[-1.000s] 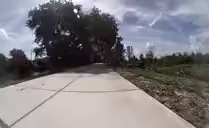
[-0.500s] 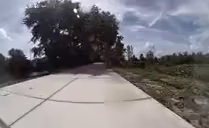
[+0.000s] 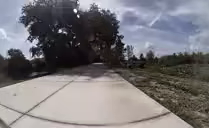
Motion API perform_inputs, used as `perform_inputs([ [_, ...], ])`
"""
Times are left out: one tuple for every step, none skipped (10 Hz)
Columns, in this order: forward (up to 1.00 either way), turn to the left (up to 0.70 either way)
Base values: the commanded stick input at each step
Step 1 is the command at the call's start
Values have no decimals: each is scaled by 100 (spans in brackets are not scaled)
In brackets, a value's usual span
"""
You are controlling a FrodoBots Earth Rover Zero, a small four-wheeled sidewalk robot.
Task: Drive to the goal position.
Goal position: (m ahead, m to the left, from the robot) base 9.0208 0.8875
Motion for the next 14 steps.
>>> perform_inputs([
  [85,0],
  [85,0],
  [85,0],
  [85,0],
  [85,0],
  [85,0],
  [85,0],
  [85,0],
  [85,0],
  [85,0],
  [85,0],
  [85,0],
  [85,0],
  [85,0],
])
